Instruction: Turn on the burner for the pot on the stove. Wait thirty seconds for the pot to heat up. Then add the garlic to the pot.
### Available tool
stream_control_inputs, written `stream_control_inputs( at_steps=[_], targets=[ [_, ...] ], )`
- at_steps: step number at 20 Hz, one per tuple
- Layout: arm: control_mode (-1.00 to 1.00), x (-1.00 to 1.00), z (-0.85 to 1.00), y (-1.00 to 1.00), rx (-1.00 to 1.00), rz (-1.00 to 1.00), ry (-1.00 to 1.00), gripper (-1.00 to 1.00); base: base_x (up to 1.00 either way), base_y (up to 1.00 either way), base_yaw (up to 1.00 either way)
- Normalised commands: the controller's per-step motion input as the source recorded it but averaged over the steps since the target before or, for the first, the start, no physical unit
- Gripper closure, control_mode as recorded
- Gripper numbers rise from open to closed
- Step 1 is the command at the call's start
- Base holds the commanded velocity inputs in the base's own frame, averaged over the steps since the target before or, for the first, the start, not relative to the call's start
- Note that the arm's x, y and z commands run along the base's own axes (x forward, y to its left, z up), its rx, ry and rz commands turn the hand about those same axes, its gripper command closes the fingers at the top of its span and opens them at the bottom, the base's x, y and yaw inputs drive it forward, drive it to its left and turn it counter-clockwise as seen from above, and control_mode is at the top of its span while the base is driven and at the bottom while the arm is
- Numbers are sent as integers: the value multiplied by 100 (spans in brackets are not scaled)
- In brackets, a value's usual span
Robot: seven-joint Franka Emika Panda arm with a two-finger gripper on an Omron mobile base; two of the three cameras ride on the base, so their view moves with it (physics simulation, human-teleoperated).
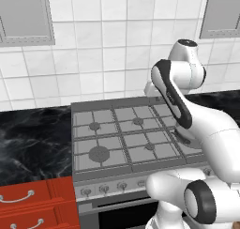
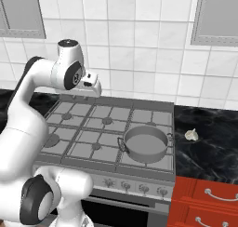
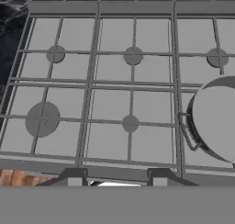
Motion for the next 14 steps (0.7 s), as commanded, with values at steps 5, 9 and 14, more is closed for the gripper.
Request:
stream_control_inputs(
  at_steps=[5,9,14],
  targets=[
    [-100,-54,0,-24,0,-3,-14,-100,0,0,0],
    [-100,-94,-8,-37,0,-7,-14,-100,0,0,0],
    [-100,-69,-24,-39,0,-11,-10,-100,0,0,0]
  ],
)
